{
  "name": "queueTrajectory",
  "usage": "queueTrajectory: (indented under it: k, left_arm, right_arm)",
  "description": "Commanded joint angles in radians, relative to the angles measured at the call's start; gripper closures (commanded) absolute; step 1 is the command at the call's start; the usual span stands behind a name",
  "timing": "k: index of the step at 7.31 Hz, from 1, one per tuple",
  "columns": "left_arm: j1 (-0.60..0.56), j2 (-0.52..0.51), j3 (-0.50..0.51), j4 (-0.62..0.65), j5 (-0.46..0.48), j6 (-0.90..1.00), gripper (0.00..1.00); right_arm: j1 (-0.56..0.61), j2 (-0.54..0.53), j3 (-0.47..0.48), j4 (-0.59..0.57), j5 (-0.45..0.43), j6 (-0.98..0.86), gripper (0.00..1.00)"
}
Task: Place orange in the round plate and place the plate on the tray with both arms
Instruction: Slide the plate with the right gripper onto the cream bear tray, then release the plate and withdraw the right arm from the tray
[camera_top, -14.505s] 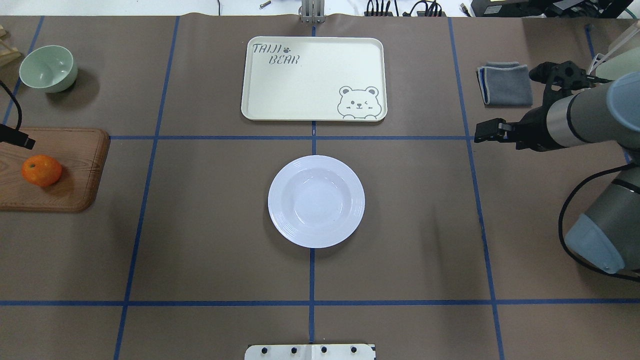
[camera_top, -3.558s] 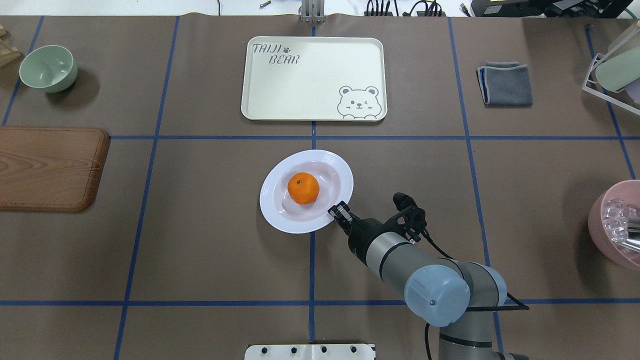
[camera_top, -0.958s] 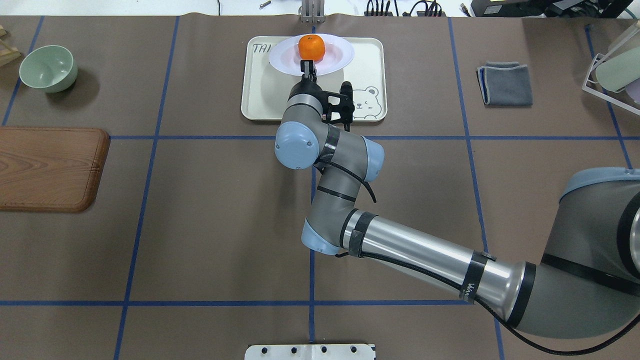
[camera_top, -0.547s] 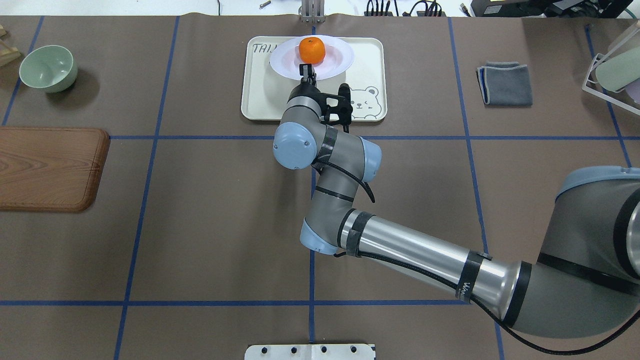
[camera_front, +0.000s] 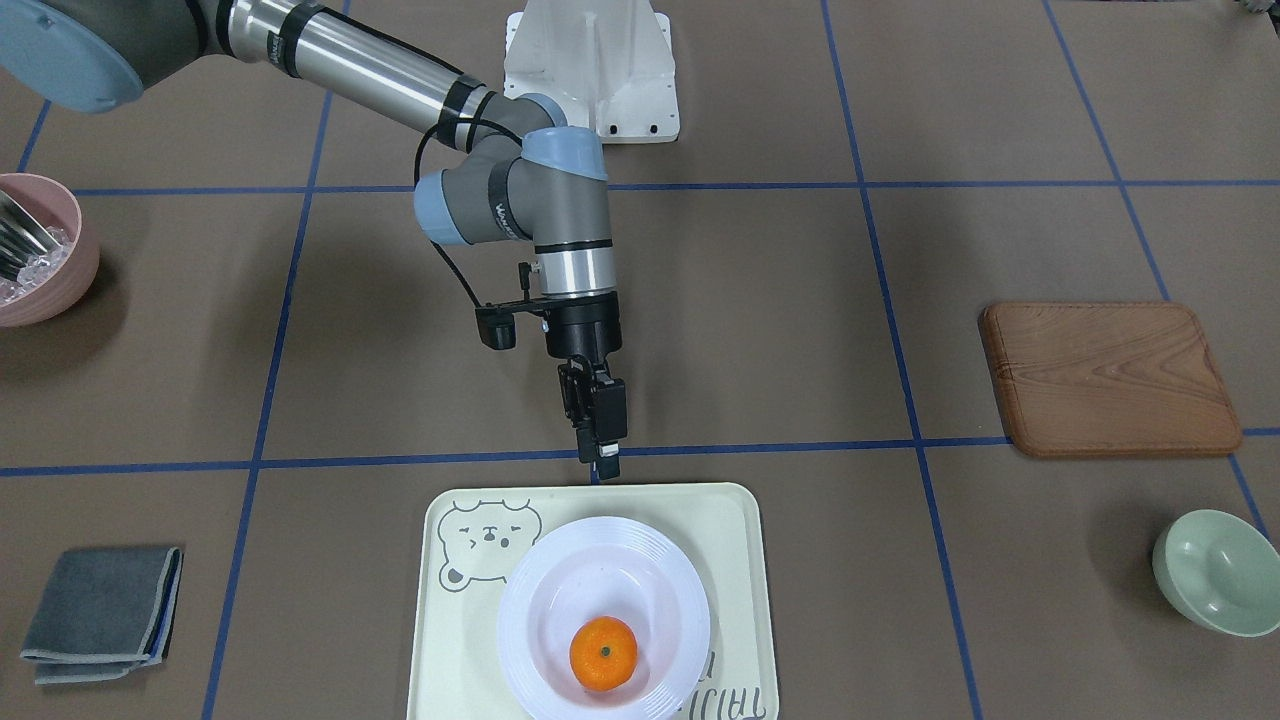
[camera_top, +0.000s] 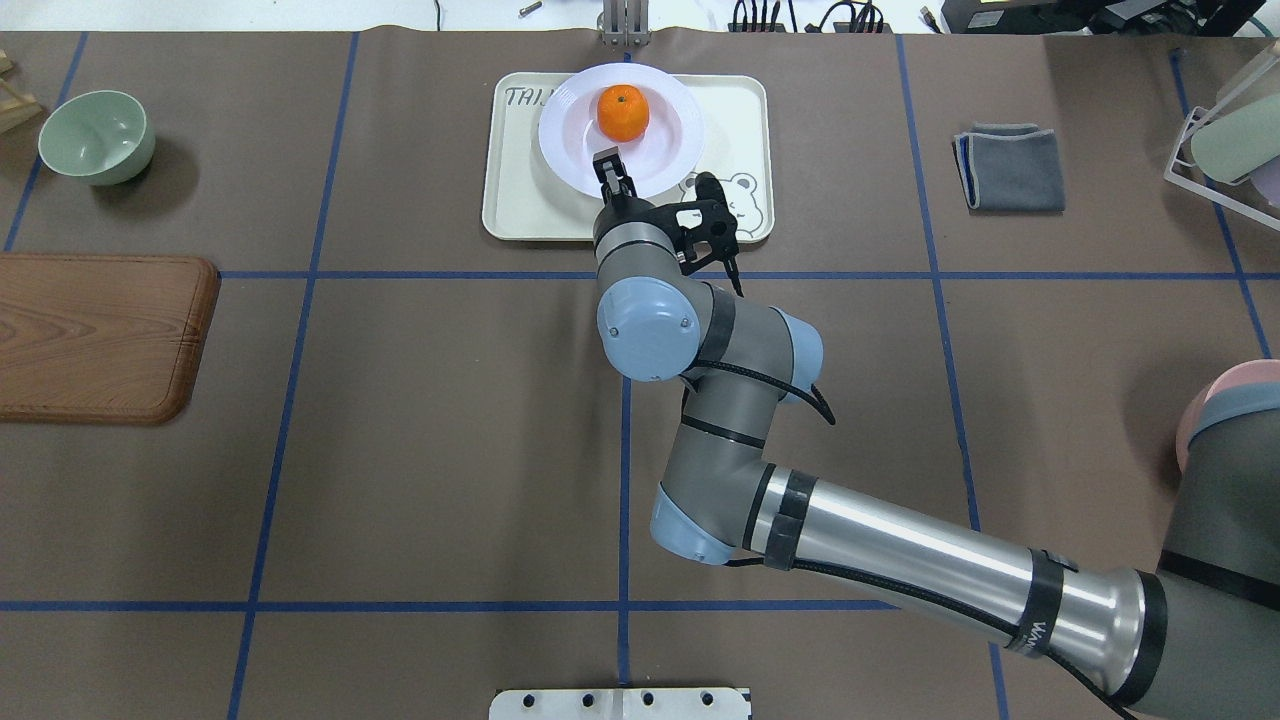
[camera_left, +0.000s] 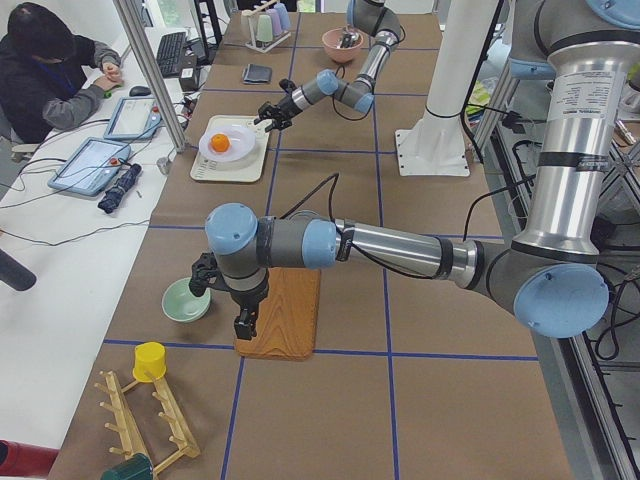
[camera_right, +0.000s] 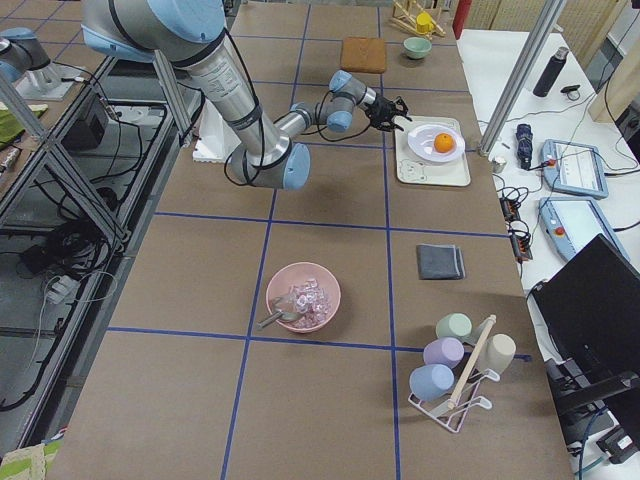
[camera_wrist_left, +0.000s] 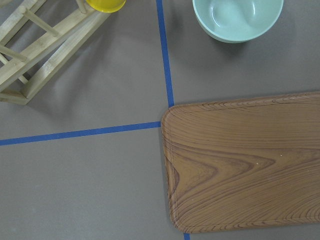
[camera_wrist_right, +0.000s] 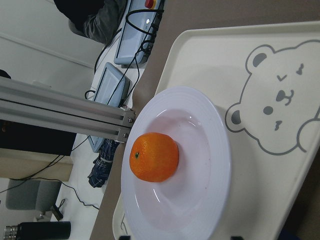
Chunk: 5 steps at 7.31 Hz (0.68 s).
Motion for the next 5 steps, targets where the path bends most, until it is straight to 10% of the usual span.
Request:
queueTrajectory:
  k: [1, 5]
  left_arm:
    - [0.000, 0.000, 0.005, 0.000, 0.000, 0.000, 0.02]
    - [-0.001, 0.003, 0.006, 0.000, 0.000, 0.003, 0.02]
  right_arm:
    - [0.009, -0.022, 0.105, -0.138, 0.161, -0.282, 0.00]
    - [0.221, -0.218, 0.510, -0.514, 0.576, -0.804, 0.00]
